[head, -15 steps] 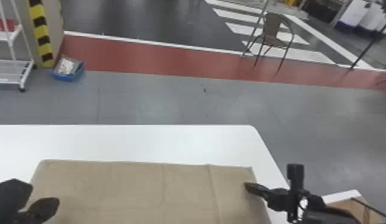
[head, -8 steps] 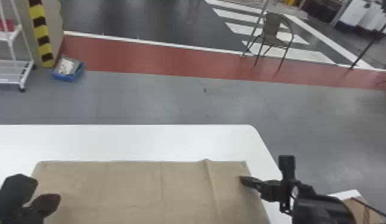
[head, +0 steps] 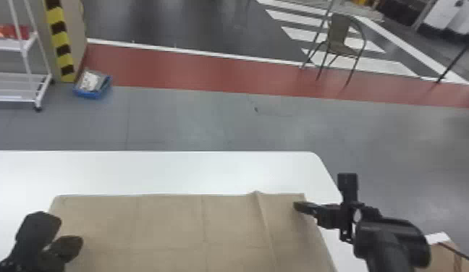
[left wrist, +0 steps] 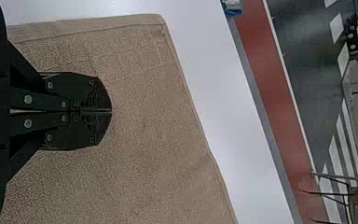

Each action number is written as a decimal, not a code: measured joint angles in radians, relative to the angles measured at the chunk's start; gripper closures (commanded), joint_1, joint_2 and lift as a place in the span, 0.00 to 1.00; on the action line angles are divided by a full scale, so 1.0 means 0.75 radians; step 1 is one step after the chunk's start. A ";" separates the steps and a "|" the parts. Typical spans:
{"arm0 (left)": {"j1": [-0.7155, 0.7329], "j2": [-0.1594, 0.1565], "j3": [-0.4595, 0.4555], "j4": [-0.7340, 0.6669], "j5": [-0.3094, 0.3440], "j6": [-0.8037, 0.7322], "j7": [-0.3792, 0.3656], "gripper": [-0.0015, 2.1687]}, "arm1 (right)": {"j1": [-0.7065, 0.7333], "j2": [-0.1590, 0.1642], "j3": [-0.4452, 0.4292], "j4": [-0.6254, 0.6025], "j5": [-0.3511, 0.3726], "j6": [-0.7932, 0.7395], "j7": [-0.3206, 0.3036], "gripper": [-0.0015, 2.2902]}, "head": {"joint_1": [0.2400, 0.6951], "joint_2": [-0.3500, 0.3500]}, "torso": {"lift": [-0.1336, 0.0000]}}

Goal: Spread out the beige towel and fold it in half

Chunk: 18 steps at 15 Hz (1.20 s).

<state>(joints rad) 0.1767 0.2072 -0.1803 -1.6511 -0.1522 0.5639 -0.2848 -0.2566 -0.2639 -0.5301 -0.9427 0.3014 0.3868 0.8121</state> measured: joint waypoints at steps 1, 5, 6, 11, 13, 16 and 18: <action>0.000 0.000 -0.004 0.004 -0.009 -0.001 0.003 0.67 | -0.001 0.000 0.001 0.003 0.000 0.000 0.000 0.72 | 1.00 0.05 | 1.00; -0.004 0.000 -0.018 0.018 -0.029 -0.021 0.030 0.67 | 0.001 -0.002 -0.004 0.020 -0.006 -0.003 0.001 0.72 | 1.00 0.05 | 1.00; -0.004 -0.001 -0.021 0.019 -0.034 -0.028 0.036 0.67 | 0.002 -0.002 -0.002 0.021 -0.007 -0.003 0.001 0.72 | 1.00 0.05 | 1.00; -0.032 -0.022 -0.040 0.062 -0.063 -0.055 0.057 0.67 | -0.033 0.000 0.029 0.048 0.001 -0.005 -0.028 0.72 | 1.00 0.06 | 1.00; -0.055 -0.025 -0.062 0.090 -0.065 -0.062 0.074 0.67 | -0.062 0.000 0.045 0.076 0.007 -0.006 -0.038 0.72 | 1.00 0.06 | 1.00; -0.048 -0.034 -0.064 0.077 -0.058 -0.065 0.071 0.67 | -0.025 0.018 0.037 0.006 -0.025 0.023 -0.004 0.72 | 1.00 0.06 | 1.00; 0.011 -0.028 -0.045 -0.020 -0.047 -0.053 0.043 0.67 | 0.094 0.044 0.024 -0.196 -0.102 0.107 0.033 0.72 | 1.00 0.05 | 1.00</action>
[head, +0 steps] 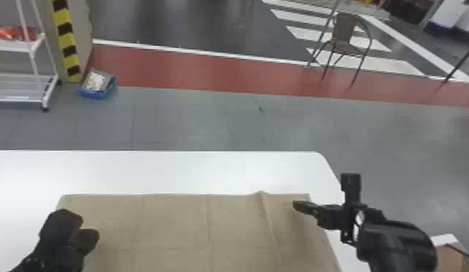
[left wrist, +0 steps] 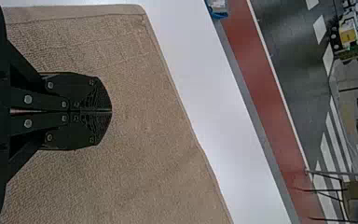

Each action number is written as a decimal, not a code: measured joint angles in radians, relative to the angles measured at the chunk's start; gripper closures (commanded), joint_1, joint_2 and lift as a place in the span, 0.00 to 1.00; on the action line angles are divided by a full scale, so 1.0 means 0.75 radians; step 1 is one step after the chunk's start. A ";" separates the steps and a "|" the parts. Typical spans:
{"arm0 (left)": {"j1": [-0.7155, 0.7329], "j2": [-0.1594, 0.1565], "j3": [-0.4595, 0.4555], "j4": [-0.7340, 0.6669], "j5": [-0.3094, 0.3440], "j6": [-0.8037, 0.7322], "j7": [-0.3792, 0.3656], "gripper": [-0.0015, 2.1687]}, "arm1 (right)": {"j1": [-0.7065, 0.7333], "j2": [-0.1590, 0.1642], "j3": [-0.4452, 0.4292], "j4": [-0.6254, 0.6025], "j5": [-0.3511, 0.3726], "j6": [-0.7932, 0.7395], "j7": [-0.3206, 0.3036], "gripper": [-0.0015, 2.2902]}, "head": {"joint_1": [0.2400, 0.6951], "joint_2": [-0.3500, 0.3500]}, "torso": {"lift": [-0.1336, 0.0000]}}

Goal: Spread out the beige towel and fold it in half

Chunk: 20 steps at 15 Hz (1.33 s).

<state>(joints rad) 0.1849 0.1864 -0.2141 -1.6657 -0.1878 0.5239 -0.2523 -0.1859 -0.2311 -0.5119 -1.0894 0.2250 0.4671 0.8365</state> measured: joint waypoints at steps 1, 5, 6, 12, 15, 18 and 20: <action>0.028 0.003 0.013 -0.050 0.003 0.014 -0.014 0.67 | 0.053 0.009 -0.013 -0.088 -0.033 0.036 0.021 0.72 | 1.00 0.05 | 1.00; 0.149 0.016 0.088 -0.227 0.016 0.040 -0.034 0.67 | 0.257 0.049 -0.158 -0.421 -0.145 0.152 0.142 0.72 | 1.00 0.02 | 1.00; 0.170 0.024 0.101 -0.247 0.019 0.046 -0.034 0.67 | 0.305 0.054 -0.197 -0.465 -0.169 0.158 0.160 0.72 | 1.00 0.01 | 1.00; 0.200 0.066 0.125 -0.227 0.009 0.090 -0.019 0.67 | 0.468 0.053 -0.295 -0.482 -0.205 0.109 0.190 0.72 | 1.00 0.00 | 1.00; 0.168 0.067 0.101 -0.160 0.000 0.085 -0.004 0.67 | 0.474 0.040 -0.279 -0.436 -0.184 0.099 0.167 0.72 | 1.00 0.00 | 1.00; 0.134 0.066 0.072 -0.094 -0.003 0.065 0.010 0.67 | 0.448 0.017 -0.236 -0.358 -0.160 0.073 0.129 0.72 | 1.00 0.00 | 1.00; 0.119 0.065 0.064 -0.071 -0.003 0.058 0.012 0.67 | 0.425 0.008 -0.206 -0.317 -0.146 0.055 0.111 0.72 | 1.00 0.00 | 1.00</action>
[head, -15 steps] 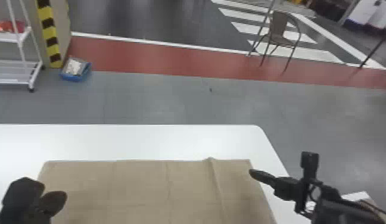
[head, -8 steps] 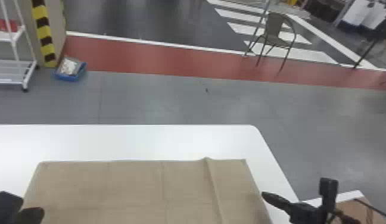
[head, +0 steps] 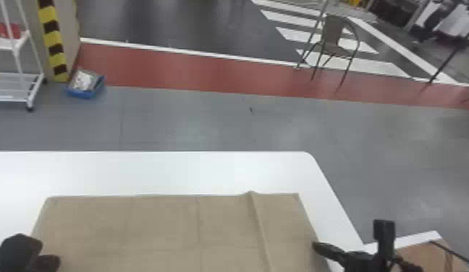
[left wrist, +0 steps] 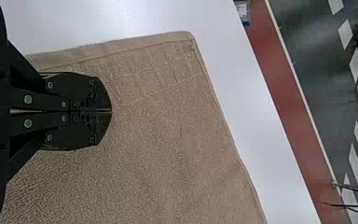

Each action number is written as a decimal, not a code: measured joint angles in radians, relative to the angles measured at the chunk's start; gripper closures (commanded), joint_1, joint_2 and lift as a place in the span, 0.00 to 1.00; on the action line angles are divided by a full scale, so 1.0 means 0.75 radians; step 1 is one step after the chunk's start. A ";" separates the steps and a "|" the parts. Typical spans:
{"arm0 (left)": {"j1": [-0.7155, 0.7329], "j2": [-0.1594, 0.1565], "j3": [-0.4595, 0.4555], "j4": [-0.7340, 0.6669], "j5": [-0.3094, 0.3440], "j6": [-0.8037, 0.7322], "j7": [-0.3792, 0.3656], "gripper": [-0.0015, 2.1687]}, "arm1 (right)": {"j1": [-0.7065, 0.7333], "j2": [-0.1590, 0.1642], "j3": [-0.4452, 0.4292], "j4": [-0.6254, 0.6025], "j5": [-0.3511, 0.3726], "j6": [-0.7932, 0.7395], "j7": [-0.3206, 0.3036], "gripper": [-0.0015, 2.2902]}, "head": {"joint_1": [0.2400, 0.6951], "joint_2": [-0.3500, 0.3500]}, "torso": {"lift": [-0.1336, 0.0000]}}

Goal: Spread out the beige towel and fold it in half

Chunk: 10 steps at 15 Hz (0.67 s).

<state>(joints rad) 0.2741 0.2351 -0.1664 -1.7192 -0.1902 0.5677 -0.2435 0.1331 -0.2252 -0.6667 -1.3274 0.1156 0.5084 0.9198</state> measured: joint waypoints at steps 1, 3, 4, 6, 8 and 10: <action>-0.007 -0.002 -0.003 0.008 0.000 -0.001 0.000 0.67 | -0.015 -0.001 0.011 0.017 0.008 -0.005 -0.003 0.72 | 1.00 0.00 | 1.00; -0.027 -0.004 -0.012 0.029 0.000 -0.001 0.007 0.67 | -0.045 -0.002 0.028 0.046 0.022 -0.007 -0.014 0.72 | 1.00 0.00 | 1.00; -0.040 -0.005 -0.020 0.047 0.000 -0.005 0.014 0.67 | -0.065 -0.002 0.036 0.066 0.034 -0.008 -0.016 0.72 | 1.00 0.00 | 1.00; -0.059 -0.005 -0.030 0.076 0.000 -0.021 0.016 0.67 | -0.099 -0.007 0.046 0.107 0.051 -0.008 -0.024 0.72 | 1.00 0.00 | 1.00; -0.071 -0.006 -0.033 0.093 0.000 -0.034 0.016 0.67 | -0.124 -0.016 0.059 0.146 0.066 -0.010 -0.044 0.72 | 1.00 0.00 | 1.00; -0.076 -0.006 -0.034 0.099 0.000 -0.043 0.019 0.67 | -0.139 -0.021 0.066 0.164 0.072 -0.015 -0.053 0.72 | 1.00 0.00 | 1.00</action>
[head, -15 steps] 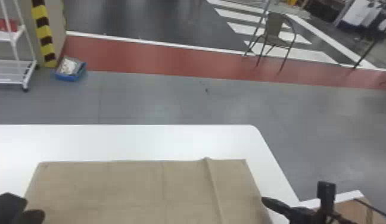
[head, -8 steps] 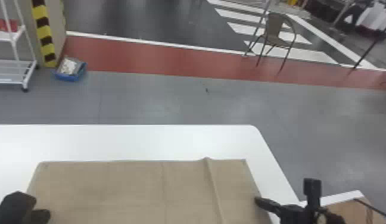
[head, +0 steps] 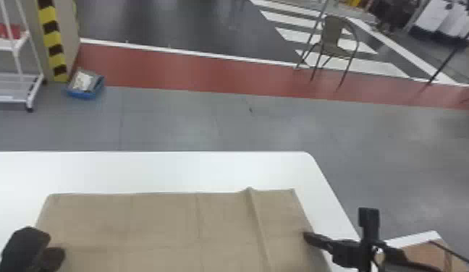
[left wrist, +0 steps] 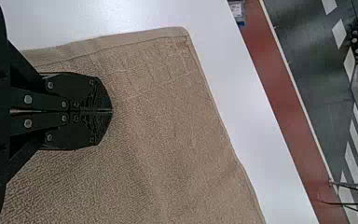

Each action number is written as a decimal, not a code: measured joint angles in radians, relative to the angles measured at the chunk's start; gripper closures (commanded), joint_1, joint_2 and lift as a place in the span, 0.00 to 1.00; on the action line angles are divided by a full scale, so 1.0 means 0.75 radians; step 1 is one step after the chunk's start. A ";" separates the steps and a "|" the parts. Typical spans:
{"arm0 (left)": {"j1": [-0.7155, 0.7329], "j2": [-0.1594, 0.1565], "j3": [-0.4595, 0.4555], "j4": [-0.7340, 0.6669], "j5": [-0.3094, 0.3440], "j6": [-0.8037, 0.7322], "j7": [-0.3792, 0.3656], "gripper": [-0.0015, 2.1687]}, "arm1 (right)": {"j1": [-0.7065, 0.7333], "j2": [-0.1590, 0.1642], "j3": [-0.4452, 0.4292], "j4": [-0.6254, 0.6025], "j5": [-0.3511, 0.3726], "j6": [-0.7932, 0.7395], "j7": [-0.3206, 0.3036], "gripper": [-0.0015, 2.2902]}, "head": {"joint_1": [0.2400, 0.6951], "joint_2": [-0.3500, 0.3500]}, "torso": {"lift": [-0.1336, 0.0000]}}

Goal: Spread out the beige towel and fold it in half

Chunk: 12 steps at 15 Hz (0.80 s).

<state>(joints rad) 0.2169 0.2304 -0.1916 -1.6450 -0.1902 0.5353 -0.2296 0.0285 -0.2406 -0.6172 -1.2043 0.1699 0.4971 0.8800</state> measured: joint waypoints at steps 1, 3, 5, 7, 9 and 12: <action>-0.003 0.000 0.001 0.001 0.000 -0.002 0.002 0.67 | -0.009 0.000 0.005 0.004 0.002 -0.001 -0.002 0.72 | 1.00 0.00 | 1.00; -0.016 -0.004 0.001 0.005 0.000 -0.002 0.005 0.67 | -0.036 0.000 0.013 0.018 0.008 -0.001 -0.005 0.72 | 1.00 0.00 | 1.00; -0.030 -0.009 0.002 0.009 -0.002 0.001 0.006 0.67 | -0.062 -0.001 0.018 0.034 0.019 -0.001 -0.012 0.72 | 1.00 0.01 | 1.00; -0.048 -0.018 0.000 0.022 -0.005 0.001 0.006 0.67 | -0.092 -0.004 0.021 0.055 0.034 0.001 -0.016 0.72 | 1.00 0.01 | 1.00; -0.075 -0.029 -0.004 0.054 -0.010 0.001 0.013 0.67 | -0.114 -0.006 0.021 0.065 0.045 0.009 -0.016 0.72 | 1.00 0.01 | 1.00; -0.094 -0.035 -0.007 0.096 -0.012 -0.020 0.030 0.67 | -0.112 -0.006 0.009 0.065 0.042 0.011 -0.013 0.71 | 1.00 0.02 | 1.00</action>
<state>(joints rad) 0.1461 0.2043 -0.1965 -1.5731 -0.1994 0.5201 -0.2071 -0.0556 -0.2455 -0.6106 -1.1555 0.2017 0.5050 0.8700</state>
